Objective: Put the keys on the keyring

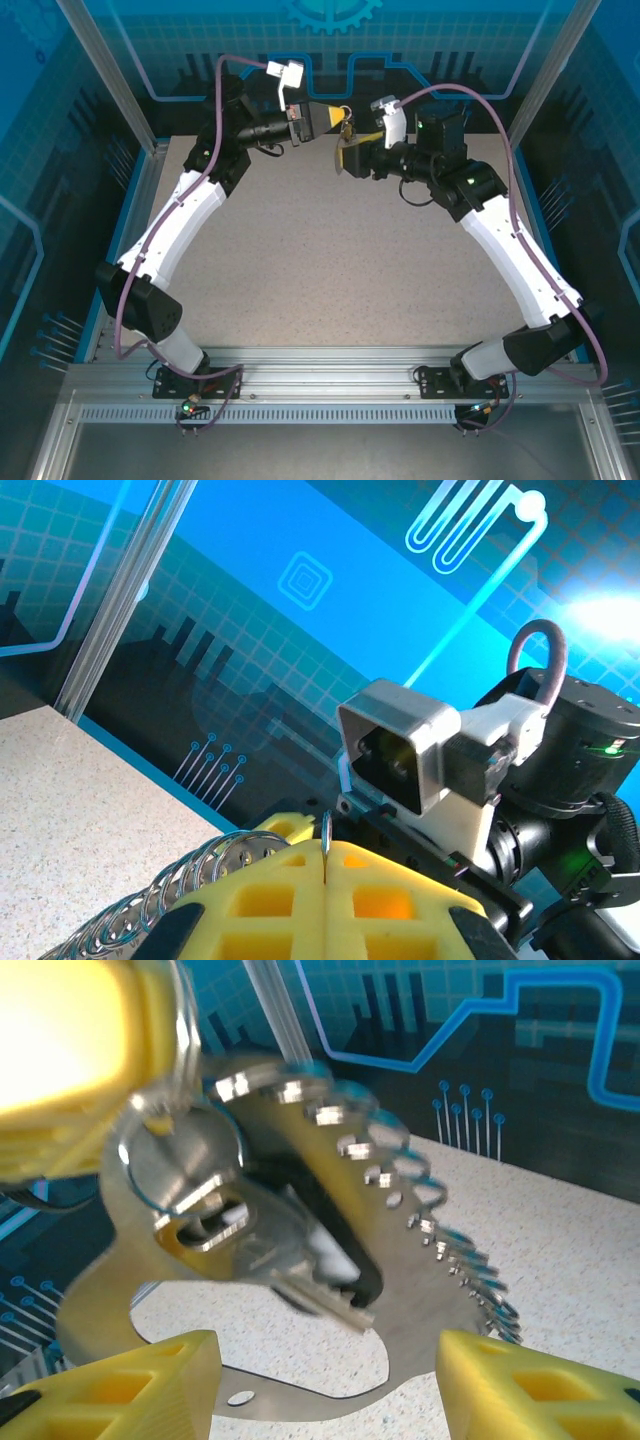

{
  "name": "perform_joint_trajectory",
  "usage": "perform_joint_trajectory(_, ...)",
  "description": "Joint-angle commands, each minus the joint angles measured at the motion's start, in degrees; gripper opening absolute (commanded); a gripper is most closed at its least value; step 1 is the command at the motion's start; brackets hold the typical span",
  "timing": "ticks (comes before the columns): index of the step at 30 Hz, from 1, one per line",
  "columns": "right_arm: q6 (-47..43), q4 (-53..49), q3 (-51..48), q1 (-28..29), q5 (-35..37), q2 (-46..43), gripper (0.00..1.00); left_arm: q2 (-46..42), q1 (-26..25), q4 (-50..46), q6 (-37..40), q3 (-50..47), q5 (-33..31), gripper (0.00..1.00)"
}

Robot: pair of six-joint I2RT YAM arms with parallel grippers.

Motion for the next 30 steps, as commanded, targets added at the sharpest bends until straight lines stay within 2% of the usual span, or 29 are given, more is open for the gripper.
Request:
perform_joint_trajectory(1, -1.8, 1.8, 3.3, 0.8, 2.5, 0.8, 0.6, -0.2, -0.4, 2.1, -0.3, 1.0, -0.5, 0.0)
perform_joint_trajectory(7, -2.7, 1.4, 6.6, 0.9, 2.8, 3.1, 0.59, -0.1, -0.6, 2.2, -0.5, 1.1, -0.4, 0.0)
perform_joint_trajectory(11, -3.3, 0.9, 7.9, 0.8, 2.2, 4.1, 0.54, -0.1, -0.6, 2.1, -0.3, 1.1, -0.3, 0.0)
perform_joint_trajectory(17, -4.4, 0.4, 6.7, 0.3, 1.3, 2.8, 0.29, -0.2, -0.6, 1.9, -0.2, 1.4, -0.5, 0.0)
perform_joint_trajectory(29, -5.0, -0.5, 4.2, -0.6, -1.3, 0.0, 0.0, -0.4, -0.6, 1.9, -0.1, 1.6, -0.6, 0.0)
perform_joint_trajectory(30, -5.2, -0.8, 4.2, -0.5, -1.3, -0.2, 0.0, -0.5, -0.6, 1.9, -0.1, 1.5, -0.6, 0.0)
